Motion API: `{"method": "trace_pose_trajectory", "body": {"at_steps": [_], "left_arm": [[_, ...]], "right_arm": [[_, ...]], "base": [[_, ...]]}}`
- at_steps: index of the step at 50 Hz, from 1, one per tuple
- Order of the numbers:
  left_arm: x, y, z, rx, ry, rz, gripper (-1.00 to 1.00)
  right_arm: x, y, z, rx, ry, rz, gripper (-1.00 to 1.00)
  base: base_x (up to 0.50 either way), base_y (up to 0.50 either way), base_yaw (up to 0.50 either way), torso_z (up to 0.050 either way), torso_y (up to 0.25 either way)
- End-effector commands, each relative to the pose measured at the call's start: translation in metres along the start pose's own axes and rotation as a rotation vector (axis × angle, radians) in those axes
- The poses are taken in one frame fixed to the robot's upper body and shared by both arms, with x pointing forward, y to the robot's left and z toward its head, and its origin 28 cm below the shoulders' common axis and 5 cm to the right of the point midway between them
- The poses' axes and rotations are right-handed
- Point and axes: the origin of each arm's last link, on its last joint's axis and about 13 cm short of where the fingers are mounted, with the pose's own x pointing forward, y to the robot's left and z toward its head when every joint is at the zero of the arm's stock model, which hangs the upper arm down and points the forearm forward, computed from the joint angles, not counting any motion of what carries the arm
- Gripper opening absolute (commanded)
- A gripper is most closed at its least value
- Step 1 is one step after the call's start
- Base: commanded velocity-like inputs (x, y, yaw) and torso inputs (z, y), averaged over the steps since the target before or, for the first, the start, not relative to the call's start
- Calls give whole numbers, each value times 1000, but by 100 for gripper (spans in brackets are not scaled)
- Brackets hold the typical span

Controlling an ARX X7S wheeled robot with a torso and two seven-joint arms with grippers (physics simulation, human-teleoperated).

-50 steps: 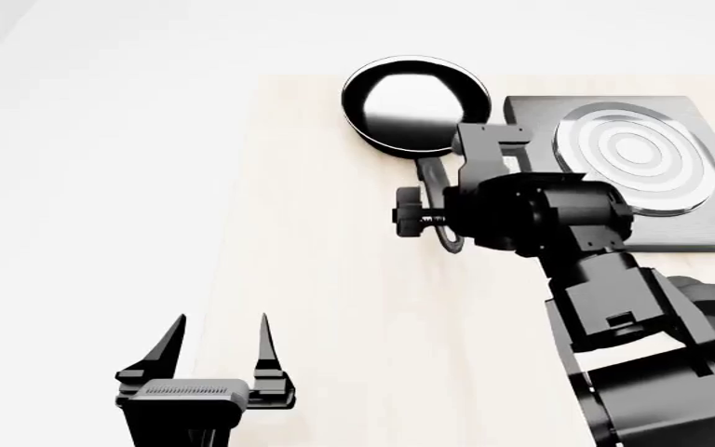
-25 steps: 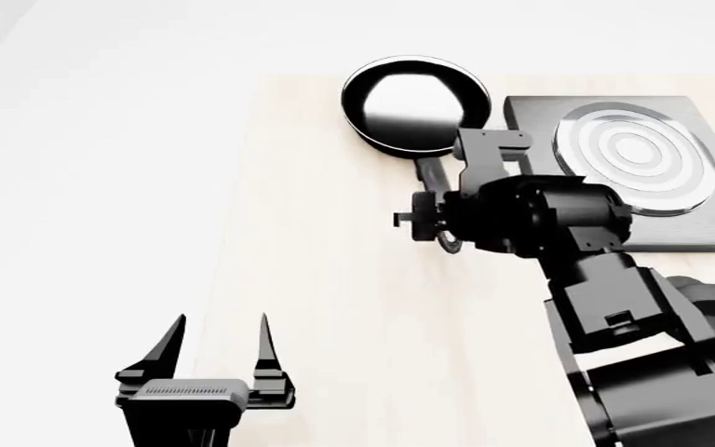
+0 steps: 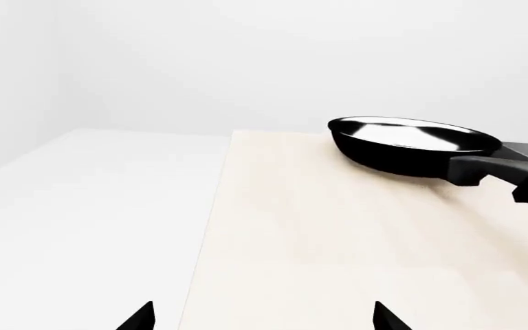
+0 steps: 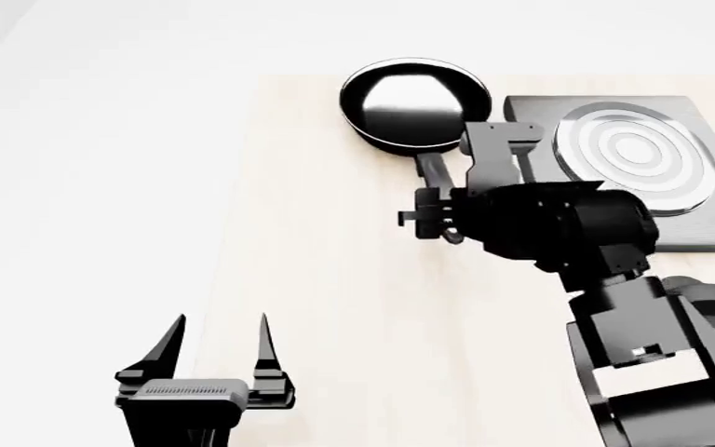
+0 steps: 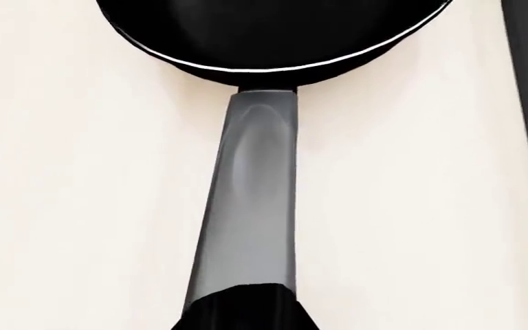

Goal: Turn on the stove and put the frying pan on it.

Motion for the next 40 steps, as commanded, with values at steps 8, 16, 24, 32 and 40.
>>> {"method": "trace_pose_trajectory", "body": {"at_steps": [8,16,24,32,40], "left_arm": [[0,0,0,2,0,1,100],[0,0,0,3,3,0,100],[0,0,-1,3,3,-1,100],[0,0,-1,3,6,-1,100],[0,0,-1,4,6,1,100]], "right_arm": [[-21,3,1,-46,-140,18,-100],[-30,1,-4,-54,-185,13,-100],[-41,1,-4,-88,-248,6,-100],[-54,1,-7,-79,-275,-6,-100],[-68,-8,-7,-9,-311,-43,-100]], "base": [[0,0,0,0,0],[0,0,0,0,2],[0,0,0,0,1],[0,0,0,0,3],[0,0,0,0,3]]}}
